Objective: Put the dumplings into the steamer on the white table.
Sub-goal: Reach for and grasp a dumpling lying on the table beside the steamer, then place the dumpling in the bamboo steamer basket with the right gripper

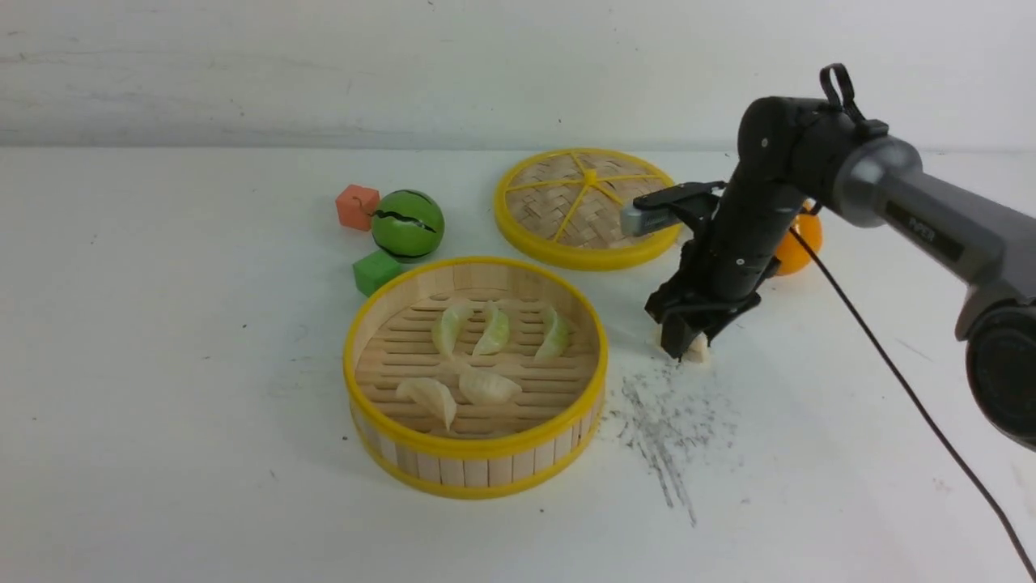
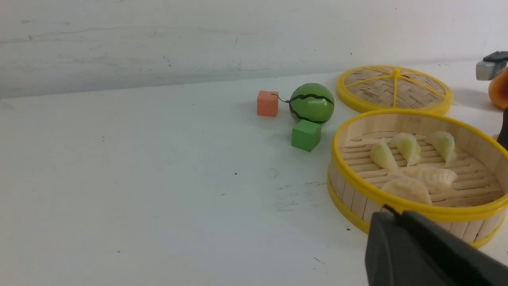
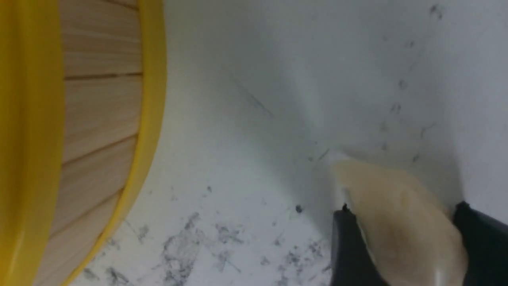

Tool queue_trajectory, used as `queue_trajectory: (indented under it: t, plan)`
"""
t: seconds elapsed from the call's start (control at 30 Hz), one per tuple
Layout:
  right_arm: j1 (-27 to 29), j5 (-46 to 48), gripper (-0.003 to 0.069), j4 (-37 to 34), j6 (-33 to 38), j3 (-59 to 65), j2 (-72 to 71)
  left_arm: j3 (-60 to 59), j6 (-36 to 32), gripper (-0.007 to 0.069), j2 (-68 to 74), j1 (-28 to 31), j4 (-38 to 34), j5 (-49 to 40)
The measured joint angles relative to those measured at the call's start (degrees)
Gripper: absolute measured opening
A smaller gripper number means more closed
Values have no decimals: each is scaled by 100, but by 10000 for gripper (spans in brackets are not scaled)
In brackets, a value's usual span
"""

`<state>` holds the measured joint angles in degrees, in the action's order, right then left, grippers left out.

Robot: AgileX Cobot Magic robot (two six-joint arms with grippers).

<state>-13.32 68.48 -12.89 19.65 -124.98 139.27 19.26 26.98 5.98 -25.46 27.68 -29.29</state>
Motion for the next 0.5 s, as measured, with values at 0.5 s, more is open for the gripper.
queue_trajectory:
  t: [0.5]
  plan:
    - [-151,235,246,-722,-431,-30,-1215,0,0,28,0,0,7,0]
